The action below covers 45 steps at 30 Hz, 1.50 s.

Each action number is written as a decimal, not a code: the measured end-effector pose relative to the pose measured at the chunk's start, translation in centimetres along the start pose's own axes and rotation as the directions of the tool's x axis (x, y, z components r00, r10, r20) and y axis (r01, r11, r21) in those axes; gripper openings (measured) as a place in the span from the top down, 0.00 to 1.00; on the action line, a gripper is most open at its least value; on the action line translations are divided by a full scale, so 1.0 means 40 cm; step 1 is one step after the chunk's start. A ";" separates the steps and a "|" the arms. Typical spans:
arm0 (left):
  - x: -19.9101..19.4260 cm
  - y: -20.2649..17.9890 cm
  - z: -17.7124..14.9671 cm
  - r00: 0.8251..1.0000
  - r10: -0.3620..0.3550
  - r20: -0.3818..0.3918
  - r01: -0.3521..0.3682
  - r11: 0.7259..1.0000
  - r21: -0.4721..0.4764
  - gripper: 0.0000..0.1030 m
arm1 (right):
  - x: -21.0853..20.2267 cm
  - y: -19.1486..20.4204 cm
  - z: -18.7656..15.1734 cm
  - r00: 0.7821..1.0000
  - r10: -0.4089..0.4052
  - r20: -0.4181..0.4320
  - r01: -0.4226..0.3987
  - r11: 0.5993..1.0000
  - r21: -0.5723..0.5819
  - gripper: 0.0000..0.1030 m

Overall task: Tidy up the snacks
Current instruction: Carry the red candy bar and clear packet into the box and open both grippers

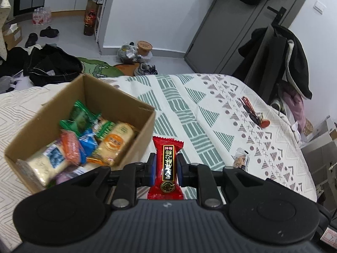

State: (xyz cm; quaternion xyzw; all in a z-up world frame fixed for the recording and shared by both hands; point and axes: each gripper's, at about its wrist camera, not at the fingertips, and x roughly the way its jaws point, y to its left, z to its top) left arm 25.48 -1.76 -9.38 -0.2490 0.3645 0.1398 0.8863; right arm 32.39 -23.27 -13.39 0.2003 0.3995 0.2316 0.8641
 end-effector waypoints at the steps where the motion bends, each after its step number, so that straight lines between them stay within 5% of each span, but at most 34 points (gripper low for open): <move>1: -0.006 0.005 0.003 1.000 0.001 0.005 -0.001 1.000 -0.001 0.82 | -0.002 0.008 -0.001 1.000 0.006 0.000 -0.006 1.000 -0.005 0.83; 15: -0.079 0.148 0.067 0.996 0.063 0.064 -0.058 0.995 -0.080 0.82 | -0.001 0.141 -0.034 0.995 0.097 -0.005 -0.097 0.992 -0.075 0.83; 30: -0.047 0.277 0.078 0.997 0.072 0.010 -0.070 0.985 -0.159 0.82 | 0.056 0.275 -0.083 0.985 0.162 -0.061 -0.169 0.975 -0.142 0.83; 38: -0.062 0.321 0.086 0.996 0.087 0.006 -0.085 0.979 -0.186 0.72 | 0.081 0.322 -0.107 0.982 0.169 -0.084 -0.181 0.967 -0.180 0.81; 45: -0.083 0.316 0.089 0.992 0.126 0.024 -0.120 0.979 -0.165 0.46 | 0.067 0.320 -0.112 0.985 0.153 -0.081 -0.166 0.967 -0.193 0.63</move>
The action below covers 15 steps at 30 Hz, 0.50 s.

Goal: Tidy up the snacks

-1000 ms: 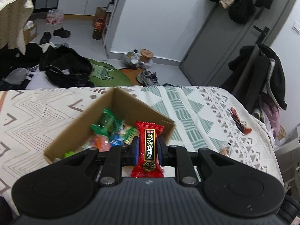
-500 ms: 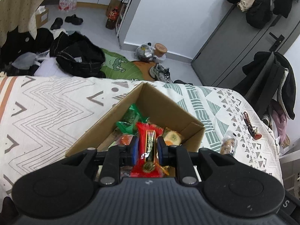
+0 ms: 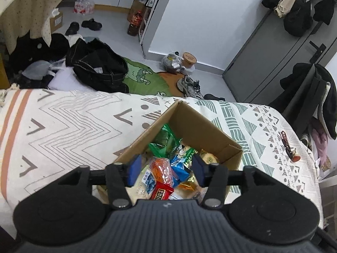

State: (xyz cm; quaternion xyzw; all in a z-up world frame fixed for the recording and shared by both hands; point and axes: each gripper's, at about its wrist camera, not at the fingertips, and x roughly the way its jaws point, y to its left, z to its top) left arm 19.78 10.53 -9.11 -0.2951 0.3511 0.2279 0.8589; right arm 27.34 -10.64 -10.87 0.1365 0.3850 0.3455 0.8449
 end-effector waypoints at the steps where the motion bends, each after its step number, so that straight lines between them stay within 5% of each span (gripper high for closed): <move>1: -0.003 -0.002 -0.001 1.000 0.007 0.001 -0.007 1.000 0.007 0.41 | -0.008 -0.003 0.001 1.000 -0.005 0.008 0.005 1.000 0.004 0.58; 4: -0.016 -0.011 -0.009 1.000 0.028 -0.002 -0.028 0.999 0.028 0.27 | -0.041 -0.011 -0.002 0.999 -0.038 0.037 0.039 0.999 -0.008 0.45; 15: -0.099 -0.042 -0.013 1.000 0.006 0.007 -0.006 0.996 0.094 0.16 | -0.173 -0.047 -0.011 0.977 -0.192 0.097 0.190 0.981 0.037 0.23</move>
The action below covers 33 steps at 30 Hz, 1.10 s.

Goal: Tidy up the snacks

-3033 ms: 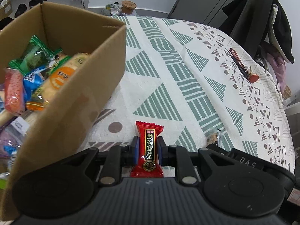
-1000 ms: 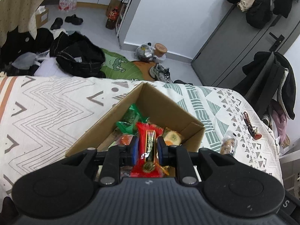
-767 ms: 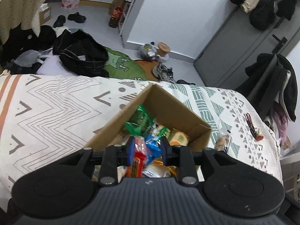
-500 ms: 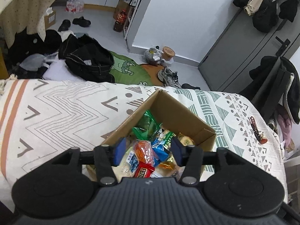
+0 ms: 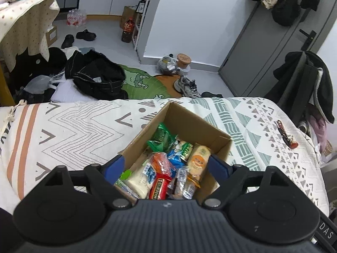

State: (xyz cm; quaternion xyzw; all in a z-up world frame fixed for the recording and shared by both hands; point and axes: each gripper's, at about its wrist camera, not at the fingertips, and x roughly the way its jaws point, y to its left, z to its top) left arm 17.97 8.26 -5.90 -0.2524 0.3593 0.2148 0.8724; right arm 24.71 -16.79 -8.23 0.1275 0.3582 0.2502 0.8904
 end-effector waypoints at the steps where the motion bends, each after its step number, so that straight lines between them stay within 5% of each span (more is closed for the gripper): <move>1: -0.010 -0.005 -0.002 1.000 -0.006 0.002 0.006 1.000 0.008 0.15 | -0.012 0.000 -0.001 1.000 -0.013 0.009 0.013 1.000 0.001 0.19; 10: -0.093 -0.030 -0.025 0.999 -0.053 0.003 0.053 0.996 0.067 0.11 | -0.123 0.016 -0.036 0.992 -0.101 0.070 0.100 0.995 0.015 0.01; 19: -0.166 -0.031 -0.049 0.997 -0.081 0.008 0.079 0.990 0.115 0.01 | -0.202 0.020 -0.055 0.987 -0.143 0.072 0.141 0.990 0.029 0.00; 33: -0.252 -0.031 -0.079 0.991 -0.131 0.007 0.127 0.973 0.194 0.00 | -0.309 0.056 -0.075 0.972 -0.216 0.094 0.220 0.975 -0.025 0.00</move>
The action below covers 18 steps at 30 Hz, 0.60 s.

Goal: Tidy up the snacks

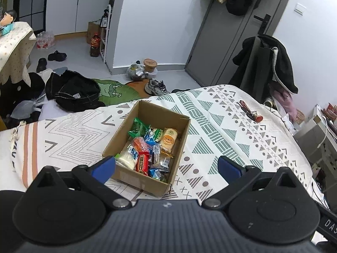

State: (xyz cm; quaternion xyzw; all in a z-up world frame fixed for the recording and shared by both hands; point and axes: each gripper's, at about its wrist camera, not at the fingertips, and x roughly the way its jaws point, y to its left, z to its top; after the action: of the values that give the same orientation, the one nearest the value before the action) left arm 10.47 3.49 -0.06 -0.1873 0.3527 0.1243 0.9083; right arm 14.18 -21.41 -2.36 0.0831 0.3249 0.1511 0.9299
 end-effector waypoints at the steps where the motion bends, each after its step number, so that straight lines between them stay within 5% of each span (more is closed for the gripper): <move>1: -0.006 0.002 -0.001 1.000 -0.001 0.001 0.001 1.000 0.008 0.00 | -0.007 0.003 -0.001 1.000 -0.006 0.003 0.006 1.000 -0.003 0.00; 18: -0.083 0.052 -0.022 1.000 0.001 0.018 -0.003 0.996 0.086 0.00 | -0.093 0.012 -0.034 0.998 -0.064 0.025 0.065 0.998 -0.006 0.00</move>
State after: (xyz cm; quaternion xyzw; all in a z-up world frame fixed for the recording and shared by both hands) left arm 6.80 4.67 1.09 -0.1464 0.3496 0.1116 0.9186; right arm 10.47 -22.12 -1.12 0.0711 0.3155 0.1211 0.9385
